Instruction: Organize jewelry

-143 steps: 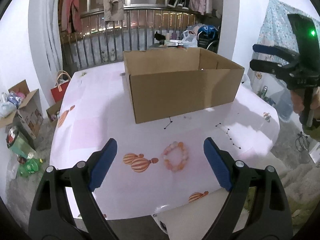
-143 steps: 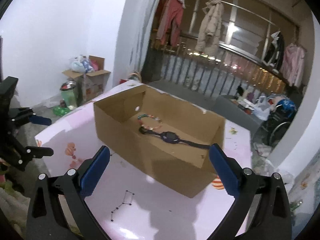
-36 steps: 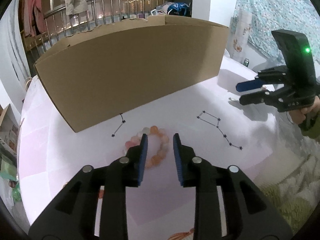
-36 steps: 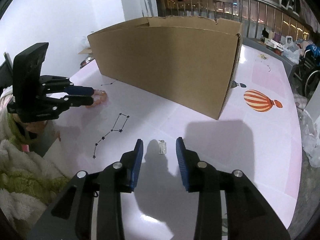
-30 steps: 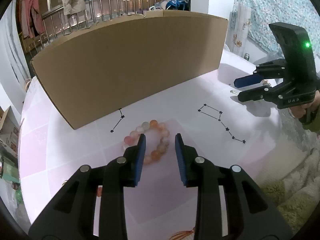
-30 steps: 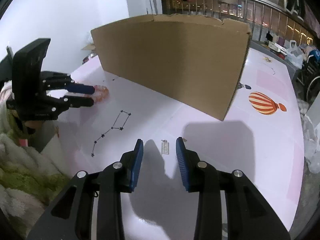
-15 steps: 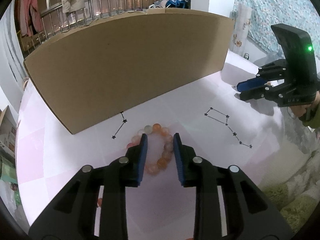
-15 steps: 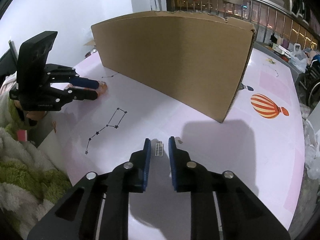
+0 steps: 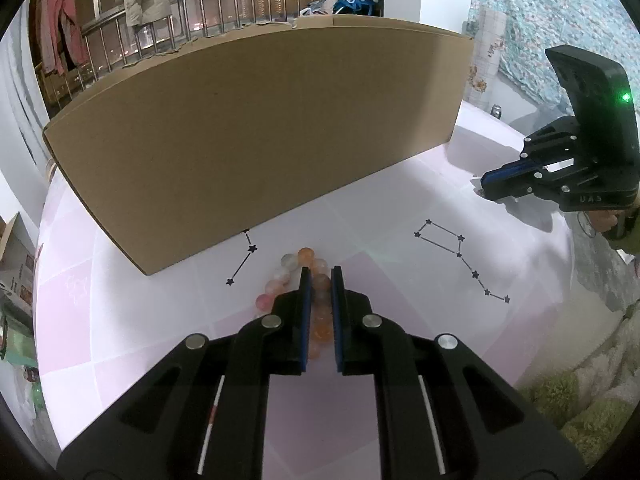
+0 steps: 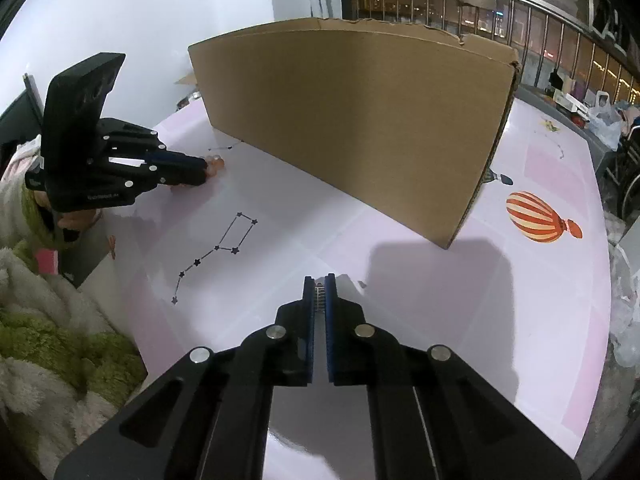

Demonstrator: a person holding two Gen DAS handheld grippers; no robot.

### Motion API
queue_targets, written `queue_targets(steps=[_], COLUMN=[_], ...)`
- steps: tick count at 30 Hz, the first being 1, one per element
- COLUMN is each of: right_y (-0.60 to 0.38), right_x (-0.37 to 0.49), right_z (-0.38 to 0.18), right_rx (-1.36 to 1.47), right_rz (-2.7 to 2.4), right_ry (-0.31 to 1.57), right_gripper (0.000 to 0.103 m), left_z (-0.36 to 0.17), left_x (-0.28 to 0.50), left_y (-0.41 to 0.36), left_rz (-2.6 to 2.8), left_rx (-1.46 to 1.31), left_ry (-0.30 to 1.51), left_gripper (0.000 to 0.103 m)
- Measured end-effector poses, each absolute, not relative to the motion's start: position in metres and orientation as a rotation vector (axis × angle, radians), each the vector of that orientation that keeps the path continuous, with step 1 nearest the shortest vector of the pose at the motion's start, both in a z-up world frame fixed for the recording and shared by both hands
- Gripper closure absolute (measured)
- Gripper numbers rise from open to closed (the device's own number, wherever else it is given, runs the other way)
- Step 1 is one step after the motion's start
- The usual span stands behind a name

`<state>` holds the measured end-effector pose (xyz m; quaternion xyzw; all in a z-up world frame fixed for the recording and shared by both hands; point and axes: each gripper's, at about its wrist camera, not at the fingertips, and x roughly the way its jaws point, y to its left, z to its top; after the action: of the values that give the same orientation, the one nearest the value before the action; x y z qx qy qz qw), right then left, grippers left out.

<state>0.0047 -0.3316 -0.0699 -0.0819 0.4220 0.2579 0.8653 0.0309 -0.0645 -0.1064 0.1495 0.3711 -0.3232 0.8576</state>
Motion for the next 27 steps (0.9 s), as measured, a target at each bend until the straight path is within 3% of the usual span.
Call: queue_targets(steps=[18,27], right_y=[-0.347,-0.345], right_x=[0.003,-0.001], right_z=[-0.046,-0.024], right_rx=[-0.131,-0.132], right_rz=[0.519,0.526], right_ry=[0.822,0.763], right_gripper=[0.098,0.098], left_z=[-0.096,-0.067], left_x=[0.028,0.021], left_y=[-0.063,-0.053], left_rz=[-0.668,-0.670], left_rx=[0.301,0.242], left_ry=[0.744,0.682], left_gripper=[0.095,0.095])
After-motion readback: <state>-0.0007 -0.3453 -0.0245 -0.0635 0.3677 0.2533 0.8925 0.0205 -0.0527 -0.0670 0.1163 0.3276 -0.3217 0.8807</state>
